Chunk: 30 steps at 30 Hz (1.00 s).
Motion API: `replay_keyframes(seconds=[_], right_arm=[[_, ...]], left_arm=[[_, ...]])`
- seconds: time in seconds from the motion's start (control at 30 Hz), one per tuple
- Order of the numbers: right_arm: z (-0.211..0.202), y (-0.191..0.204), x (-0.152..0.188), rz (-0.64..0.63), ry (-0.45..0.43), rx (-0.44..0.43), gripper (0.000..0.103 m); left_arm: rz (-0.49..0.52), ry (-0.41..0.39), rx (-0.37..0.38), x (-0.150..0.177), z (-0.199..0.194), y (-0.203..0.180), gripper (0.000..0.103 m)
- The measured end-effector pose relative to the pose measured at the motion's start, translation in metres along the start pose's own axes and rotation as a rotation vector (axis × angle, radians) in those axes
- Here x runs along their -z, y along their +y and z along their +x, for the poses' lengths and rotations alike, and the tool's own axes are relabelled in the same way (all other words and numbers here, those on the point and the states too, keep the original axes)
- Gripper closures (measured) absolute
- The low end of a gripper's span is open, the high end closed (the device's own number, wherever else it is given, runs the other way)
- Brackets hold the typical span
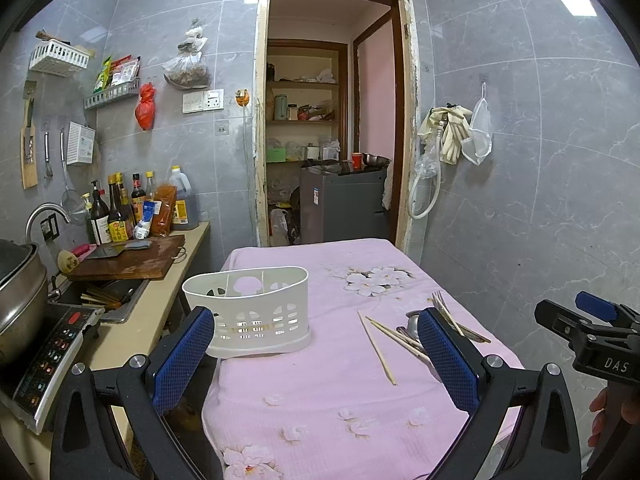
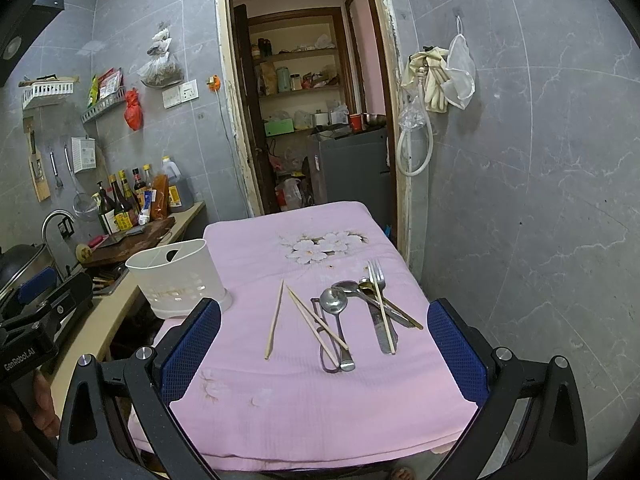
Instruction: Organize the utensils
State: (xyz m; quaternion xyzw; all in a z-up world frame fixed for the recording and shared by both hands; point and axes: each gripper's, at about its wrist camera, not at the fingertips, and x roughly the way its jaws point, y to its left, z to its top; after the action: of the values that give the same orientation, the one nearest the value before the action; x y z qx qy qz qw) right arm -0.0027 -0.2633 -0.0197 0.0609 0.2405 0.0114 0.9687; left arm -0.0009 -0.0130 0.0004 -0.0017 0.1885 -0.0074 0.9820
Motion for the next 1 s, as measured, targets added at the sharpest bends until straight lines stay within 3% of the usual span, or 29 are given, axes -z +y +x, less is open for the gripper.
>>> replay_keyframes(seconds=[0.57,1.0], right_arm=[[0.001,0.0,0.011,-0.001,0.011,0.013,0.001],[0.004,-0.003,0.014,0.01,0.063,0.031,0.001]], left_arm=[[0.001,0.016,0.005,0.008,0.005,-0.01,0.001],[0.001,0.075,0.042,0.01,0.015,-0.015,0.001]])
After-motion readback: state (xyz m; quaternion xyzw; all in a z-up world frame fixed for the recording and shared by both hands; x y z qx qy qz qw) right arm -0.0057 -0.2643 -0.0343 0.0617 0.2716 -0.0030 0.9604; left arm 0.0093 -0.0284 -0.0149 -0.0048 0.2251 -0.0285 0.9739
